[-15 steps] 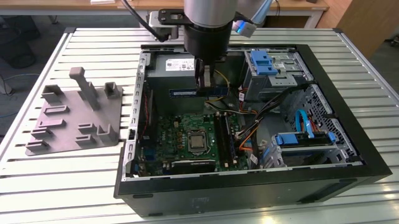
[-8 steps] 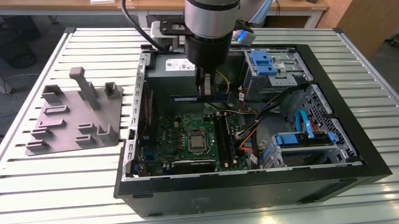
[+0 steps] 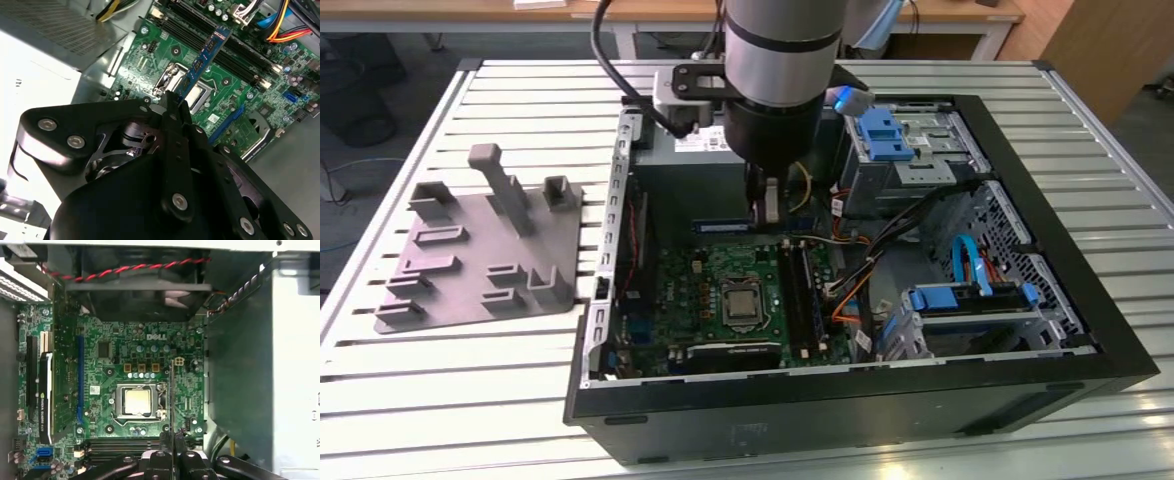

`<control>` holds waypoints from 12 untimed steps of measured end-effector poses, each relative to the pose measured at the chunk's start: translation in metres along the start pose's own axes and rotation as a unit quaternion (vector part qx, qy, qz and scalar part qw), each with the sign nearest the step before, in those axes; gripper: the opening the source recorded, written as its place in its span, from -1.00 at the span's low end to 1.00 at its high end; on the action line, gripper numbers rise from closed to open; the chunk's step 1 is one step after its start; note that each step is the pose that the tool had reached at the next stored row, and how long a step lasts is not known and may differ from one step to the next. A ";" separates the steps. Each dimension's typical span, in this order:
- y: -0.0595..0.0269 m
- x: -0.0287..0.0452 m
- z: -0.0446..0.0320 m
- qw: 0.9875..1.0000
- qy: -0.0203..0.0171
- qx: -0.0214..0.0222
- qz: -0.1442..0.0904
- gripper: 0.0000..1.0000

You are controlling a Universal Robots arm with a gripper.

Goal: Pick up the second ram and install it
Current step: 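Pick up the second ram and move it above second insertion slot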

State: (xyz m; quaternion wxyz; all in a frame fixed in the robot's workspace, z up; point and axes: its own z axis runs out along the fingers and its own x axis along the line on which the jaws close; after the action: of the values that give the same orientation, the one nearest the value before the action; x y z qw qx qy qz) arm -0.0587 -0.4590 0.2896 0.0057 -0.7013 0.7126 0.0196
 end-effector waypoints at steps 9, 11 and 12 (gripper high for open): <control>-0.0020 0.0148 0.0124 1.000 0.000 0.001 0.000 -0.73; -0.0029 0.0178 0.0155 1.000 0.000 0.002 0.000 -0.73; -0.0037 0.0191 0.0174 1.000 0.000 0.002 0.000 -0.73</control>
State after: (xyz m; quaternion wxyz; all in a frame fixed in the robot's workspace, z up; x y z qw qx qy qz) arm -0.0556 -0.4776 0.2715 0.0071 -0.7011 0.7127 0.0185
